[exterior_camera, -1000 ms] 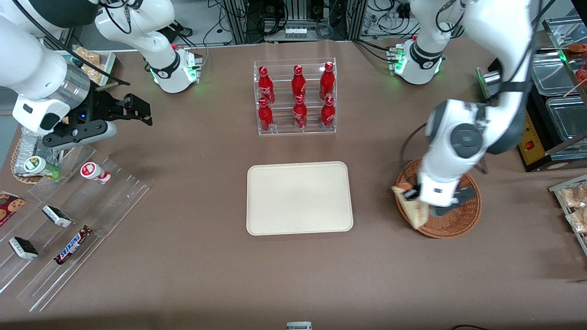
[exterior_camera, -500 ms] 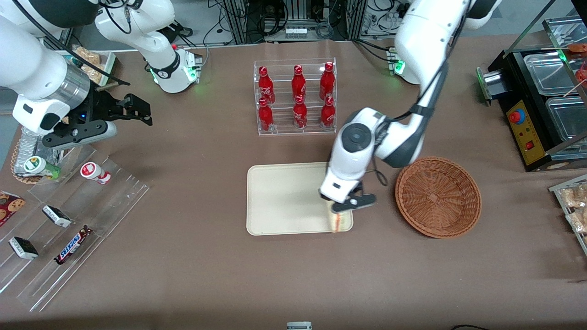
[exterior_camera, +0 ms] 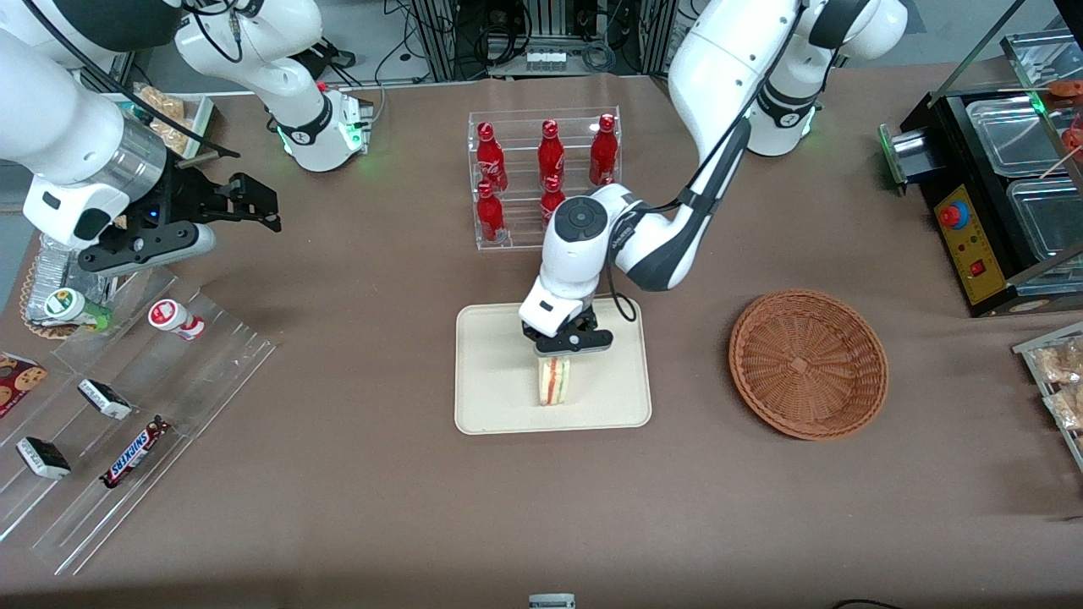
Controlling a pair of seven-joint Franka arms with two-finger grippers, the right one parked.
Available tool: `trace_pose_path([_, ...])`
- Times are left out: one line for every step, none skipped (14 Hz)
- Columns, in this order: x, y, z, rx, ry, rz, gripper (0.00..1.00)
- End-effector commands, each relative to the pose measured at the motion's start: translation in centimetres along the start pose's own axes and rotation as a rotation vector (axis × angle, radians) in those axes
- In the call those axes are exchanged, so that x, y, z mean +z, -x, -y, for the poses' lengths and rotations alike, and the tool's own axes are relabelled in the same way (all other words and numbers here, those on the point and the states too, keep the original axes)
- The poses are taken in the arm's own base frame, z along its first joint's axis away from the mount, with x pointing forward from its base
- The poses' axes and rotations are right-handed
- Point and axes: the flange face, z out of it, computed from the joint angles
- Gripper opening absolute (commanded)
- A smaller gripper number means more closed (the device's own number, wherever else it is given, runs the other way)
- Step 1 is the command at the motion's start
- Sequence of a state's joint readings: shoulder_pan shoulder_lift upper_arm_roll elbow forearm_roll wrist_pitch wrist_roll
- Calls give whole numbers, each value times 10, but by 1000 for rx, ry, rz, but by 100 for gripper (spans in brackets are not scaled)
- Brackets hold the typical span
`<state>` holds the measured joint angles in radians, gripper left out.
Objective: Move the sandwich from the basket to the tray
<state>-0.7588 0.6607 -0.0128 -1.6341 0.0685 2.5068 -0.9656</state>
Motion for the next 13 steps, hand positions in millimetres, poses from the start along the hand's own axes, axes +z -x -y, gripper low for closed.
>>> trace_pose_path([2, -3, -6, -4, 4, -28, 45])
trace_pose_path([2, -3, -6, -4, 4, -28, 99])
trace_pose_path([0, -4, -6, -4, 6, -30, 100])
trace_pose_path([-6, -7, -6, -9, 9, -34, 100])
trace_pose_path([-20, -14, -6, -15, 18, -44, 100])
trace_pose_path([-37, -19, -6, -19, 20, -49, 100])
trace_pose_path([-54, -24, -4, -23, 6, -44, 100])
trace_pose_path([-75, -33, -5, -29, 5, -48, 100])
trace_pose_path([-99, -46, -4, -45, -5, -47, 100])
trace_pose_path([-112, -48, -3, -48, -27, -35, 100])
trace_pose_path([-125, -48, -2, -45, -38, -30, 100])
trace_pose_path([-139, -55, 7, -23, -59, -26, 100])
trace_pose_path([-152, -64, 22, 25, -92, -10, 100])
